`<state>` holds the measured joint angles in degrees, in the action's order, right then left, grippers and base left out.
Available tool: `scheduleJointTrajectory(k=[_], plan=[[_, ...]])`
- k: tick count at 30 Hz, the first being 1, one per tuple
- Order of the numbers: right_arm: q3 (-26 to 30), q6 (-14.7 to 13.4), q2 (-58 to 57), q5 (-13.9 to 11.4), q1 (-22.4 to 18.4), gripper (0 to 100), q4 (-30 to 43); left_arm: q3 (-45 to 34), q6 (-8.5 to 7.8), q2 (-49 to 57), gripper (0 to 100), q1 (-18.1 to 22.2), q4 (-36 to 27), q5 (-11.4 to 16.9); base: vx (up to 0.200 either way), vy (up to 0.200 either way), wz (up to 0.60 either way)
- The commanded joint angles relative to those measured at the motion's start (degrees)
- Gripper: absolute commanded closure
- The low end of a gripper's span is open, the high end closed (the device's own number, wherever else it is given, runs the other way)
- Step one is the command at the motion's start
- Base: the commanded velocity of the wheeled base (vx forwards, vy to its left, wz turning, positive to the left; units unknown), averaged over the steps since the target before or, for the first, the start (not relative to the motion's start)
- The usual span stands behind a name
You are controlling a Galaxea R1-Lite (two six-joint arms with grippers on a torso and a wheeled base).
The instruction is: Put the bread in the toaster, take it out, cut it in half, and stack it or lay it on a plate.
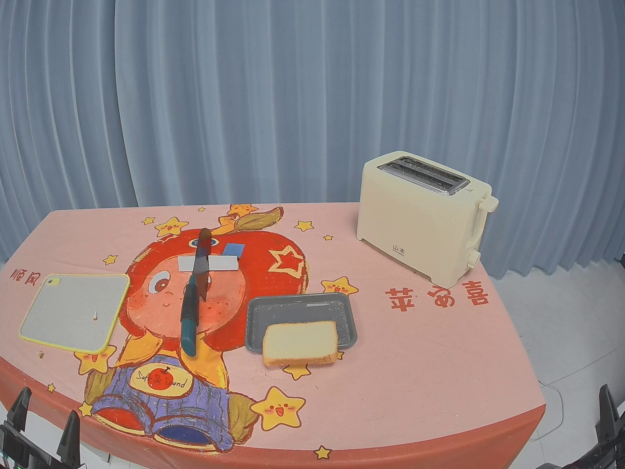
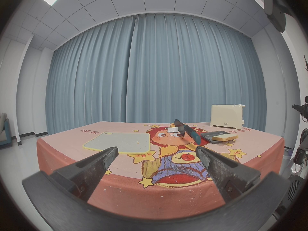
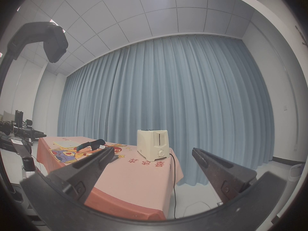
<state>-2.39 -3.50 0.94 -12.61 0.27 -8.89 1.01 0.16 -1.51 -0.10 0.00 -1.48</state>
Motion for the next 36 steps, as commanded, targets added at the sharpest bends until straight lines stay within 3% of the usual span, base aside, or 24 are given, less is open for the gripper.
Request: scheduleJointTrajectory(k=[1,7,10,14,22,29,36], plan=[[-0.4,0.0,0.6,-0.7,0.3,0,0.0,-1.0,0.02,-0.1,0,0.0,0.0,0.0,0.000,0.000,0.00],[-1.0,-0.3,3.3,-3.0,0.8,0,0.0,-1.0,0.02,-0.1,0,0.0,0.0,0.0,0.000,0.000,0.00],[-1.4,-2.4,4.4,-4.6,0.8,0,-0.1,-1.0,0.02,-0.1,0,0.0,0.0,0.0,0.000,0.000,0.00],[-2.2,-7.4,5.8,-9.1,1.1,0,0.0,-1.0,0.02,-0.1,0,0.0,0.0,0.0,0.000,0.000,0.00],[-4.1,-14.1,8.8,-13.7,1.1,0,-0.1,-1.0,0.02,-0.1,0,0.0,0.0,0.0,0.000,0.000,0.00],[-6.3,-26.6,12.8,-19.5,1.1,0,-0.7,-1.0,0.02,-0.1,0,0.0,0.0,0.0,0.000,0.000,0.00],[-8.5,-36.6,16.2,-25.6,1.1,0,-0.8,-1.0,0.02,-0.1,0,0.0,0.0,0.0,0.000,0.000,0.00]])
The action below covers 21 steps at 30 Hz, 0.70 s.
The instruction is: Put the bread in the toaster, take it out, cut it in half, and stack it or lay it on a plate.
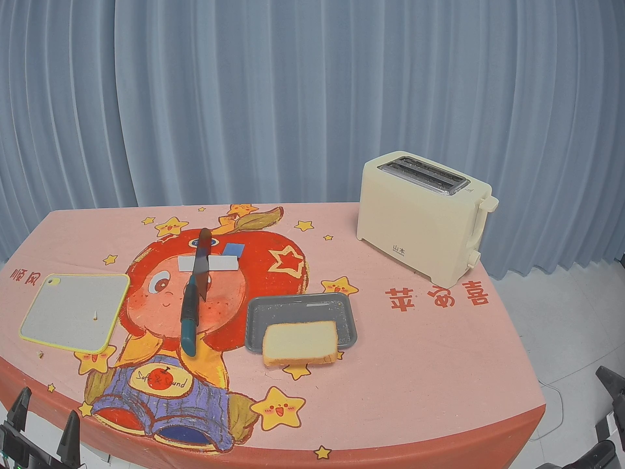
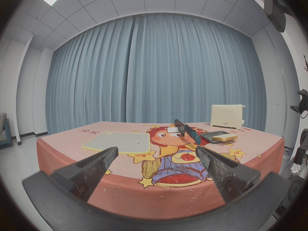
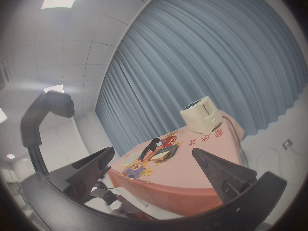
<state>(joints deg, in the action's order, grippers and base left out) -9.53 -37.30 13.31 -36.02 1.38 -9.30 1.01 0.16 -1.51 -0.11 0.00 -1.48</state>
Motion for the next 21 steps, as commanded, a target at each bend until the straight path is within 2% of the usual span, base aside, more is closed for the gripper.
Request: scheduleJointTrajectory(k=[1,10,13,20,21], plan=[[-1.5,-3.7,4.6,-2.8,0.0,0,-0.5,-1.0,0.02,-0.1,0,0.0,0.0,0.0,0.000,0.000,0.00],[-3.3,-9.9,11.6,-7.2,0.8,0,-0.6,-1.0,0.02,-0.1,0,0.0,0.0,0.0,0.000,0.000,0.00],[-4.2,-11.9,13.7,-7.2,2.5,0,-0.6,-1.0,0.02,-0.1,0,0.0,0.0,0.0,0.000,0.000,0.00],[-4.3,-13.8,17.8,-7.2,6.1,0,-0.6,-1.0,0.02,-0.1,0,0.0,0.0,0.0,0.000,0.000,0.00],[-4.4,-14.8,19.1,-7.2,7.3,0,-0.6,-1.0,0.02,-0.1,0,0.0,0.0,0.0,0.000,0.000,0.00]])
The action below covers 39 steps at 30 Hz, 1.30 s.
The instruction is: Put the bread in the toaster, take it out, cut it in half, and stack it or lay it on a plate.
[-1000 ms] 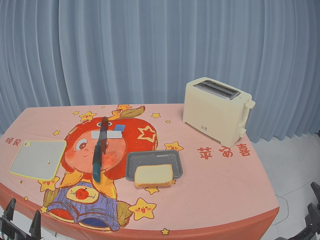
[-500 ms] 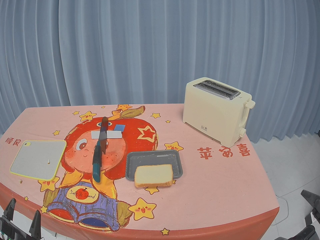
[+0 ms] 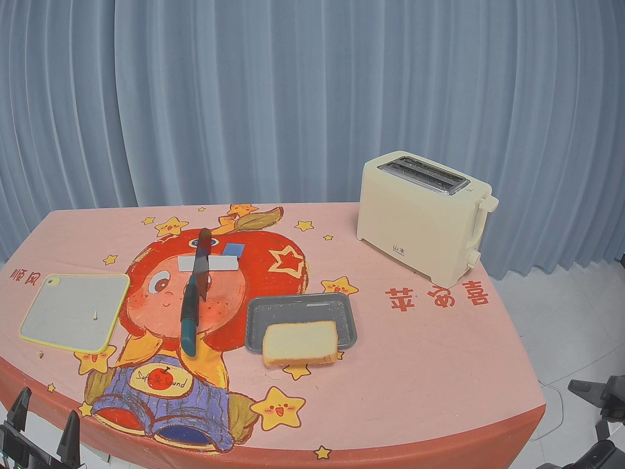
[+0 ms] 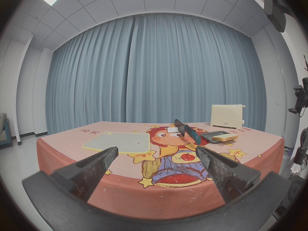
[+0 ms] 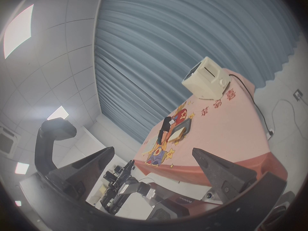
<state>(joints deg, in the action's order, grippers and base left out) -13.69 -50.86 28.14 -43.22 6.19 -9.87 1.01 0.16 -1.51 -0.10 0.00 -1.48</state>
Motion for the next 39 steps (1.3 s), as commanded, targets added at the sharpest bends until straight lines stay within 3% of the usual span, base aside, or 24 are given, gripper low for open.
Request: scheduleJointTrajectory(k=[1,6,13,28,37,39], plan=[[-0.4,-1.6,5.0,0.0,3.1,0,-0.1,-1.0,0.02,-0.1,0,0.0,0.0,0.0,0.000,0.000,0.00],[-1.3,-3.4,7.9,0.0,5.2,0,0.0,-1.0,0.02,-0.1,0,0.0,0.0,0.0,0.000,0.000,0.00],[-3.0,-5.7,14.4,0.2,11.8,0,-0.1,-1.0,0.02,-0.1,0,0.0,0.0,0.0,0.000,0.000,0.00],[-6.3,-9.3,24.7,0.2,17.1,0,-0.4,-1.0,0.02,-0.1,0,0.0,0.0,0.0,0.000,0.000,0.00],[-6.0,-9.5,31.5,0.3,19.1,0,-5.2,-1.0,0.02,-0.1,0,0.0,0.0,0.0,0.000,0.000,0.00],[-6.3,-11.0,34.0,0.3,20.4,0,-8.1,-1.0,0.02,-0.1,0,0.0,0.0,0.0,0.000,0.000,0.00]])
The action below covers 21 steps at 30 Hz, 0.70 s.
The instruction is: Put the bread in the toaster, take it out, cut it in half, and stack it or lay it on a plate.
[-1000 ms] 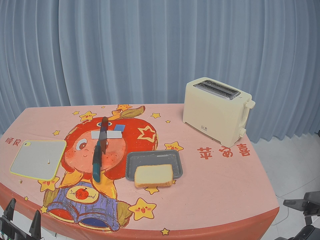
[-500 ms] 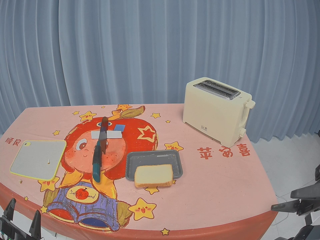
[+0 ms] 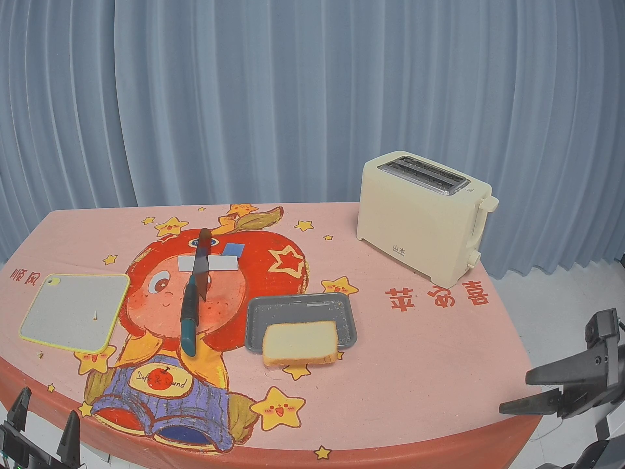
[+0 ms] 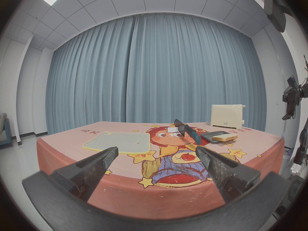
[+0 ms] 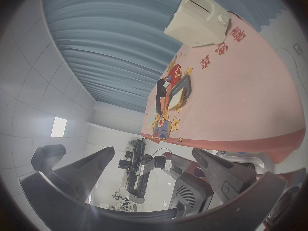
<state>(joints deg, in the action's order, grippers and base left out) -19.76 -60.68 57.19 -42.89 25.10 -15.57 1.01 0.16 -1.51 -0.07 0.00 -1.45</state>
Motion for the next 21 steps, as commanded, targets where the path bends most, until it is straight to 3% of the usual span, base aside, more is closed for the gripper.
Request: scheduleJointTrajectory(k=[1,9,14,21], plan=[[-0.4,-1.8,5.5,0.0,1.7,0,-3.2,-1.0,0.02,-0.1,0,0.0,0.0,0.0,0.000,0.000,0.00],[-2.4,-6.1,10.7,0.4,3.9,0,-12.2,-1.0,0.02,-0.1,0,0.0,0.0,0.0,0.000,0.000,0.00],[-7.2,-9.5,13.3,0.4,4.4,0,-11.6,-1.0,0.02,-0.1,0,0.0,0.0,0.0,0.000,0.000,0.00],[-11.7,-10.2,14.4,0.5,9.5,0,-10.7,-1.0,0.02,-0.1,0,0.0,0.0,0.0,0.000,0.000,0.00]])
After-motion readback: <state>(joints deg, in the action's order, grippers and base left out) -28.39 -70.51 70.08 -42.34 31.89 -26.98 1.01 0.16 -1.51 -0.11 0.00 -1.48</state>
